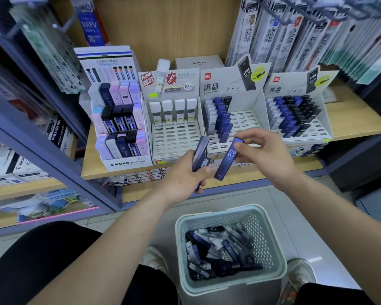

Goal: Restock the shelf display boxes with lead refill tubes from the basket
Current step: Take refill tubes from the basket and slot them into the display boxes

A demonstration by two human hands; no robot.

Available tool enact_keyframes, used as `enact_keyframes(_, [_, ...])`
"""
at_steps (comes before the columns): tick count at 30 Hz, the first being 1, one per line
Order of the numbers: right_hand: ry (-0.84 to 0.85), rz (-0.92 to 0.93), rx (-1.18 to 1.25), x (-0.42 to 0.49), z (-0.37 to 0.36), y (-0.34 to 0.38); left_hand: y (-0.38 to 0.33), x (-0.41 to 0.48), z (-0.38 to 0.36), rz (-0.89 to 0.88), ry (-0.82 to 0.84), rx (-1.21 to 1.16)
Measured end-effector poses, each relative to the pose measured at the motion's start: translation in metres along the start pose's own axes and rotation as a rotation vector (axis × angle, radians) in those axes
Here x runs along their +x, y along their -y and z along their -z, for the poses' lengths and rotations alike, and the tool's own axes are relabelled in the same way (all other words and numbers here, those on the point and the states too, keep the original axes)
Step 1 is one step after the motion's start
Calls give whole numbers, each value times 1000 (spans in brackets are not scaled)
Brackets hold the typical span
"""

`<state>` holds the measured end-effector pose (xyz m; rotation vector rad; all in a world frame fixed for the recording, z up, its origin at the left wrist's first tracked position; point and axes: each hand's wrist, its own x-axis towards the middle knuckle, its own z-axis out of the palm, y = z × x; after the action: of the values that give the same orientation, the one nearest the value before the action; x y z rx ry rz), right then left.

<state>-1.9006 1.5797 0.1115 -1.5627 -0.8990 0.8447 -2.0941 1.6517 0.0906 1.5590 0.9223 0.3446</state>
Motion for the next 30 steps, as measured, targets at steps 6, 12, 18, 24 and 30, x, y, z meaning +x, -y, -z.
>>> enact_keyframes(6, [-119, 87, -171, 16, 37, 4, 2, 9, -3, 36, -44, -18])
enact_keyframes(12, [-98, 171, -341, 38, 32, -2, 1, 13, -3, 55, -91, -25])
enact_keyframes(18, [-40, 224, -451, 43, 29, -2, 2, 13, -2, 53, -82, -59])
enact_keyframes(24, [12, 322, -597, 43, 22, -2, 2, 11, -1, 50, -64, -59])
enact_keyframes(30, [8, 365, -703, 48, 3, -11, 1, 9, 0, 35, -69, -50])
